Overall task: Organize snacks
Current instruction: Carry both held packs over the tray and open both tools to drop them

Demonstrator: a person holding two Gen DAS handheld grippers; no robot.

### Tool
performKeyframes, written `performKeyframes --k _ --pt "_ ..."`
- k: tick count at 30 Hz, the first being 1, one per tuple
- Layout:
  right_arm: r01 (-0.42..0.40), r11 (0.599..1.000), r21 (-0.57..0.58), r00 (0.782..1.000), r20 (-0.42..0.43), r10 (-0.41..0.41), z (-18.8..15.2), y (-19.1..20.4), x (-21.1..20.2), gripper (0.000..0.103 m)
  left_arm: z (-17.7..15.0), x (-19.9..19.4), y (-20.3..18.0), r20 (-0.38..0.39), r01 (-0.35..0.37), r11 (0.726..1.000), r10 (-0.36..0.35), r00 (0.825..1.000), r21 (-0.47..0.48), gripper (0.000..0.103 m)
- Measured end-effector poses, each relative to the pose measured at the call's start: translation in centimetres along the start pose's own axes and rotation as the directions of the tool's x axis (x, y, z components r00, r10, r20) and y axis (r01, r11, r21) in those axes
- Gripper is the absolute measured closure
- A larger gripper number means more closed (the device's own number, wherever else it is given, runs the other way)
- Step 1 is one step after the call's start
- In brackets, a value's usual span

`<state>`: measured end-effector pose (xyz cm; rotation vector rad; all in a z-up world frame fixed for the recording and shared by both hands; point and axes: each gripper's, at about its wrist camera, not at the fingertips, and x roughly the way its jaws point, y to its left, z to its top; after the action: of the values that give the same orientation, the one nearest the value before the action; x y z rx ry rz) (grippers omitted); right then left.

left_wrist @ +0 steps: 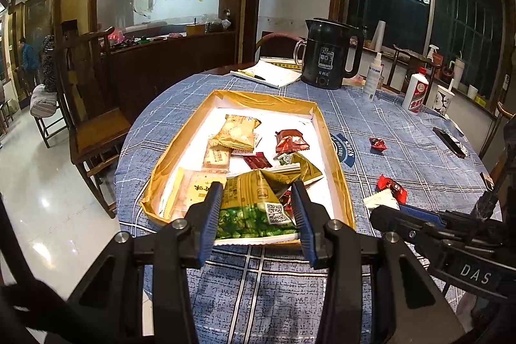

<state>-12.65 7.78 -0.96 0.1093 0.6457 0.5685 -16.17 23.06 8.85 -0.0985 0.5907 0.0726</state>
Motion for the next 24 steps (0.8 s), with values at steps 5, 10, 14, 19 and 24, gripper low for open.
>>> performKeyframes --k 5,10,14,19,24 --pt "0.003 1.0 0.007 1.0 -0.005 -0.003 0.0 -0.1 0.4 0.081 -0.1 0.7 0.0 -0.018 0.004 1.0 -0.003 1.0 0.004 0.058" --pt "0.001 1.0 0.01 1.0 -0.008 -0.001 -0.1 -0.2 0.6 0.081 -0.2 1.4 0.2 -0.034 0.005 1.0 -0.005 0.999 0.006 0.058" --pt "0.0 1.0 0.012 1.0 -0.011 0.0 -0.1 -0.3 0.7 0.081 -0.2 1.9 0.4 -0.043 0.005 1.0 -0.005 0.999 0.004 0.058" --pt "0.001 1.0 0.015 1.0 -0.014 -0.001 0.1 -0.4 1.1 0.081 -0.2 2.5 0.9 -0.056 0.009 1.0 -0.009 0.998 -0.001 0.058" --pt "0.013 1.0 -0.01 1.0 -0.008 -0.013 1.1 -0.1 1.2 0.081 0.5 3.1 1.9 -0.068 0.045 0.999 -0.046 0.997 -0.021 0.058"
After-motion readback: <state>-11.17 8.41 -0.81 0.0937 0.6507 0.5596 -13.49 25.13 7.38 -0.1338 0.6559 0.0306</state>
